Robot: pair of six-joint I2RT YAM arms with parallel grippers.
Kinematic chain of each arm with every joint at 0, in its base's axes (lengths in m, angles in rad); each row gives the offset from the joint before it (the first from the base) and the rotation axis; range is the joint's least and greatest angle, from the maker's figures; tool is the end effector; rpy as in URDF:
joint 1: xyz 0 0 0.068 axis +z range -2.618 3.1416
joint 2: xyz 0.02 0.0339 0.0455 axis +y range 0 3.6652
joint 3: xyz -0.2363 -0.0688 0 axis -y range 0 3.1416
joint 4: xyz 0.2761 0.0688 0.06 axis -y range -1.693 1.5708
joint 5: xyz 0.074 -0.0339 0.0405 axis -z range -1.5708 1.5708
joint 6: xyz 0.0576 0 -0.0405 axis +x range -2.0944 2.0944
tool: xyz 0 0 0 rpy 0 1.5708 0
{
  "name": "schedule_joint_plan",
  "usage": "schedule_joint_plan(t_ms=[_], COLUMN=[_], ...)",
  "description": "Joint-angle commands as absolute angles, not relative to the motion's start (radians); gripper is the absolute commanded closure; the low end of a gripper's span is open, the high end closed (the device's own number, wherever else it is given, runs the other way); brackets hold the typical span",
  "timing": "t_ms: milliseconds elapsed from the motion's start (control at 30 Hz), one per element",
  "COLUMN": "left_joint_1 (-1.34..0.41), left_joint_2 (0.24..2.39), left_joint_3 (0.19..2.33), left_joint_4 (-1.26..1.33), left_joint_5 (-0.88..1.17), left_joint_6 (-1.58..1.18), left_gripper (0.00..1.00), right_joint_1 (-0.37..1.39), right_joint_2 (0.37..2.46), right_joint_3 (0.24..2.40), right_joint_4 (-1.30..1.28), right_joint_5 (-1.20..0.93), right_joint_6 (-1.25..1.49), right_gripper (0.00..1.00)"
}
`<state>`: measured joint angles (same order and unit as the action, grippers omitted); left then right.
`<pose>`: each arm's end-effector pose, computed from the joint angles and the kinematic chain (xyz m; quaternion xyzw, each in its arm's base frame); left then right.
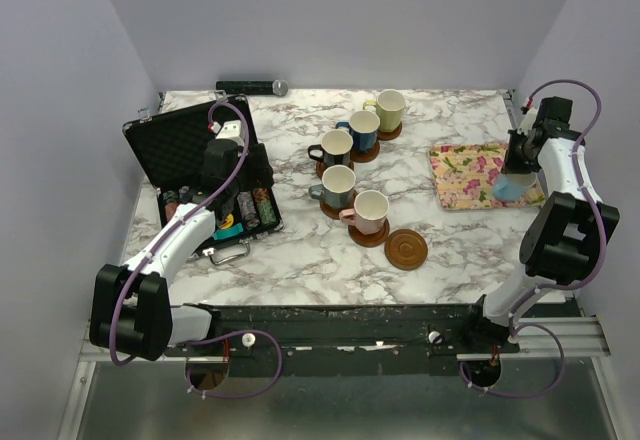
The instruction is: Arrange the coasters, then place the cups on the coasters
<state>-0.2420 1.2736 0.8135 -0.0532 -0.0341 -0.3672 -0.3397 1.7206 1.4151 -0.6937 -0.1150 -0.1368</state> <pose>0.3300 -0.0794 0.2060 -0.0626 0.8611 -0.1372 0.4856 0.3865 -0.1296 0.2110 0.0809 0.9546 -0.0128 0.2865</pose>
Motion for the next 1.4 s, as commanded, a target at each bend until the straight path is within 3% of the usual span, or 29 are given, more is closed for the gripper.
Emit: schedule_joint_plan(t_ms=[0, 100, 267, 433, 733, 933, 1367], left_joint_1=[-0.236, -0.235, -0.236, -0.236, -0.236, -0.236, -0.236], left_joint_2=[1.269, 1.266, 1.259, 1.258, 1.256, 1.244, 1.187], left_joint_3=[0.825, 0.819, 0.808, 0.805, 0.816, 0.825, 0.831], left_joint_4=[-0.038, -0.038, -0.034, -0.028, -0.037, -0.058, -0.109], left_joint_5=[-0.022, -0.021, -0.025, -0.023, -0.015, -0.011, -0.002], left_joint_6=[-0.376, -0.376, -0.383, -0.387, -0.38, -0.364, -0.275], left_gripper=[0.01, 0.01, 0.01, 0.01, 0.01, 0.01, 0.01], right_joint_1=[-0.334, -0.333, -0.331, -0.318, -0.308, -0.299, -0.207], right_joint_2=[1.717, 1.701, 1.672, 1.648, 1.658, 1.677, 1.496], right_joint_3=[1.396, 1.385, 1.345, 1.299, 1.288, 1.339, 1.442], right_joint_4=[-0.69, -0.683, -0.658, -0.643, -0.6, -0.615, -0.897], right_joint_5=[-0.058, -0.049, -0.055, -0.037, -0.037, -0.054, -0.032], right_joint_6=[0.067, 0.055, -0.087, -0.199, -0.261, -0.241, 0.038], right_gripper=[0.99, 0.91, 0.56, 0.51, 0.69, 0.99, 0.99])
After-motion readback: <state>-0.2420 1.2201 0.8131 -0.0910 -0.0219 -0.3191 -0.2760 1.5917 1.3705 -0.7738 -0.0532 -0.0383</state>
